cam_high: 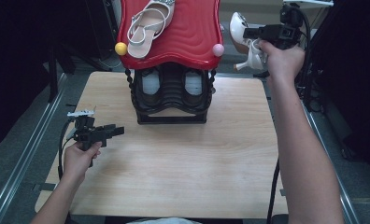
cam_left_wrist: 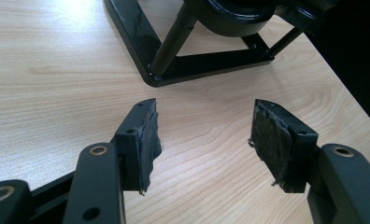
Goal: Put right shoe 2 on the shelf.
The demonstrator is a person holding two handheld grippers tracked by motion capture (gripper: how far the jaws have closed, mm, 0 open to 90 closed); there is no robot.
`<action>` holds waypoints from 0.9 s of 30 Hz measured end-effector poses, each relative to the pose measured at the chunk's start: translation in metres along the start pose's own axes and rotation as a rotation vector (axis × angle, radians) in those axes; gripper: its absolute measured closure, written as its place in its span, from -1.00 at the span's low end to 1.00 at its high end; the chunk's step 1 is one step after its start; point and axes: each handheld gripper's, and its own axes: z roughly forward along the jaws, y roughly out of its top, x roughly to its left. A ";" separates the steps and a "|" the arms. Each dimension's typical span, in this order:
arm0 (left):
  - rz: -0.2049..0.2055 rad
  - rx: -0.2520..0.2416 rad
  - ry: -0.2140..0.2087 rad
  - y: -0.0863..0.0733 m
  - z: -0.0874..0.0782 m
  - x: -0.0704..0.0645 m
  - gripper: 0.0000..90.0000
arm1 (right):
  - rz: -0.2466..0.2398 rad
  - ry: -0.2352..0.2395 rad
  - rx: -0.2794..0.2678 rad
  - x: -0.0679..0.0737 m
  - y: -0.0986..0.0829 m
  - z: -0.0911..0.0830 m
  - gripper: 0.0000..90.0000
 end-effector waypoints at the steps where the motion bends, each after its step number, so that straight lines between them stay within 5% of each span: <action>1: -0.001 0.000 -0.001 0.000 0.000 0.000 -0.07 | -0.003 0.000 -0.007 0.003 0.003 0.000 0.96; 21: -0.001 -0.008 -0.008 0.000 -0.002 0.001 -0.07 | -0.148 -0.005 -0.077 0.080 0.044 0.002 0.96; 27: -0.001 -0.010 -0.010 0.000 -0.002 0.001 -0.07 | -0.145 0.032 -0.098 0.095 0.048 0.014 0.96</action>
